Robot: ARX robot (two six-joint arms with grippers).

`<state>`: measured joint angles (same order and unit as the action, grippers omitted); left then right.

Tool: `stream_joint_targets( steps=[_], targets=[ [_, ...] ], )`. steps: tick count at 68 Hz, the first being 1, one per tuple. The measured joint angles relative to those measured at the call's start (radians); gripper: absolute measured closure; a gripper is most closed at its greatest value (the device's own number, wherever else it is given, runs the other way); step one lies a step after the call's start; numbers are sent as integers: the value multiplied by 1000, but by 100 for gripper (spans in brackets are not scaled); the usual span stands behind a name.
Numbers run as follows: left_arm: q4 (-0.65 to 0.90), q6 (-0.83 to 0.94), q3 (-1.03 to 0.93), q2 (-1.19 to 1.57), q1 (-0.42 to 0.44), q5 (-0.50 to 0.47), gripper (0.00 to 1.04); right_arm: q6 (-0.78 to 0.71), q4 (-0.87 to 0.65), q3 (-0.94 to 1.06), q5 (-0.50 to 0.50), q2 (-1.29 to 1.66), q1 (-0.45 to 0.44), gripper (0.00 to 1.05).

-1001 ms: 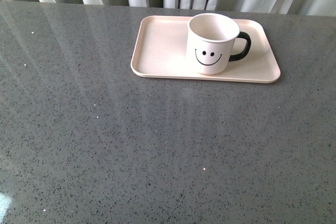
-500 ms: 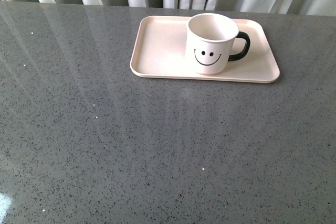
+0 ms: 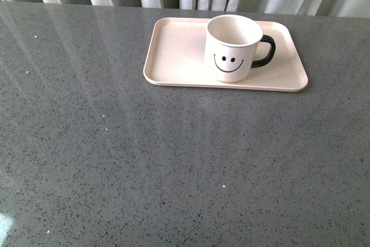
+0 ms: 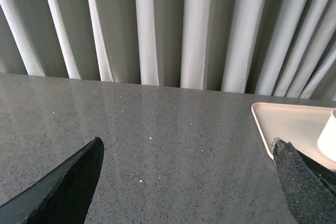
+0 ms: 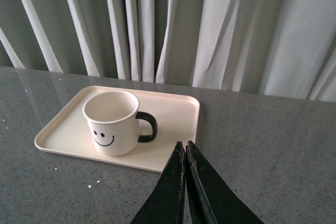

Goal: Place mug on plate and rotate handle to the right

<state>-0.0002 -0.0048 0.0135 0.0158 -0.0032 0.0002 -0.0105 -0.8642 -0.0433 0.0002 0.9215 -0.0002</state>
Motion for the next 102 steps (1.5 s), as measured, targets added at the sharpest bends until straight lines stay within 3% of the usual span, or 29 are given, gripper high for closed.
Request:
stream_joint_targets(
  steps=[49, 98, 102],
  targets=[
    [0, 0, 0, 0, 0, 0, 9, 0, 447, 24, 0, -502, 0, 103],
    [0, 0, 0, 0, 0, 0, 9, 0, 692, 24, 0, -750, 0, 103],
    [0, 0, 0, 0, 0, 0, 9, 0, 804, 24, -2, -830, 0, 103]
  ],
)
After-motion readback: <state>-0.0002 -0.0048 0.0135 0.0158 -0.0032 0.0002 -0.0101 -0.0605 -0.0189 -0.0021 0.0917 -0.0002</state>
